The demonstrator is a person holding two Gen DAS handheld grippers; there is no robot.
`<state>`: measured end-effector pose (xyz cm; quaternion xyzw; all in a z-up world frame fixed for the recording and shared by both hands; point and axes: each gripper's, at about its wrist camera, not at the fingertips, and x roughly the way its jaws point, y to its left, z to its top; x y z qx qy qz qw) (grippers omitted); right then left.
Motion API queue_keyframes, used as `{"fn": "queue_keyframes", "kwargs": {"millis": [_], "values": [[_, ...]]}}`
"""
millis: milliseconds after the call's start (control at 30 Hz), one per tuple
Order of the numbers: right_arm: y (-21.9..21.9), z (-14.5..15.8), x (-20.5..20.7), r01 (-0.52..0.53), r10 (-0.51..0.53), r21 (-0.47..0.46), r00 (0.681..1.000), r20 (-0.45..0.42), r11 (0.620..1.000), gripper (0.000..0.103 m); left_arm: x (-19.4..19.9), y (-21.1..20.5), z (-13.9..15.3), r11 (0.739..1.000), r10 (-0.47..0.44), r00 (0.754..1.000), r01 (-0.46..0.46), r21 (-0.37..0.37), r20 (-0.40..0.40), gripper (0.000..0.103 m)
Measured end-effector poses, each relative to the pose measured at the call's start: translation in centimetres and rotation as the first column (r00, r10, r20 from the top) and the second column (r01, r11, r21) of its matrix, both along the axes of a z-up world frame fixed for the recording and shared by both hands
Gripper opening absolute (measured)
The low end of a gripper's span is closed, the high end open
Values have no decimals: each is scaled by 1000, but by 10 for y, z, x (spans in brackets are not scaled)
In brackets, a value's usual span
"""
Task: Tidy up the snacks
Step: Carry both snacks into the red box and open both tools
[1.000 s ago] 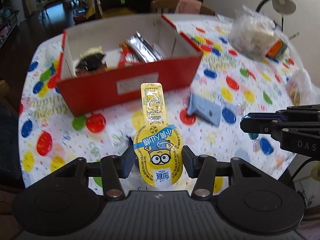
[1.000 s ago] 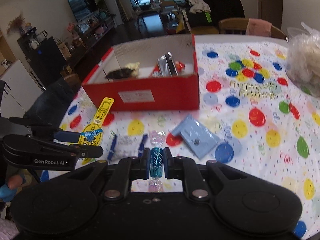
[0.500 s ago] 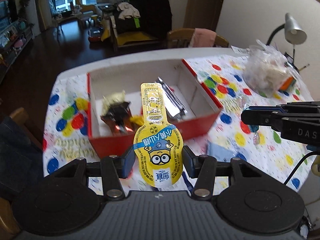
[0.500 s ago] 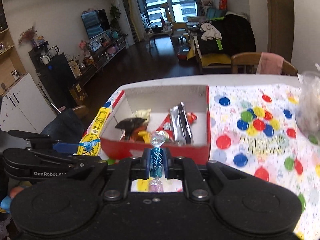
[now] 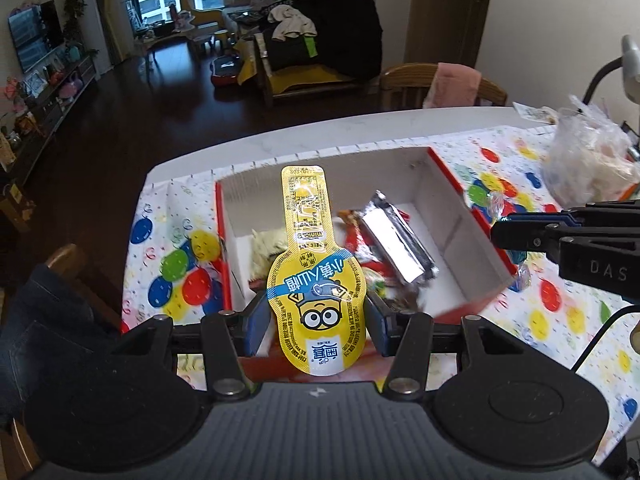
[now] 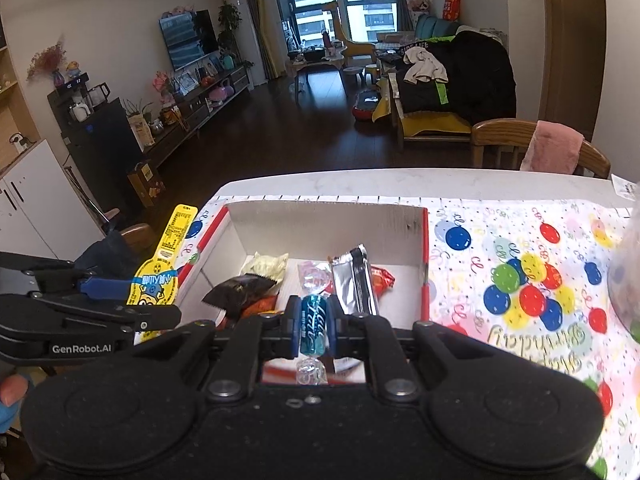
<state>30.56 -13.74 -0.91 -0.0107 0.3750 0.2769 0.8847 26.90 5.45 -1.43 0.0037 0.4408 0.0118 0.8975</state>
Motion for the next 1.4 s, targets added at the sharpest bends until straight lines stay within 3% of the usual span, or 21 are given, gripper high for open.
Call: {"fn": "queue_keyframes", "kwargs": {"millis": [600,1400], "values": [[47,-48,70,-45,34,-126,996,-86,991,11,87,26,-33,996,87,988,-83,43,-124,50],[78,-98,93,-131,81,-228,972,-219,965,11,118,30,-76,996,80,967,-65,68,-241,50]]}}
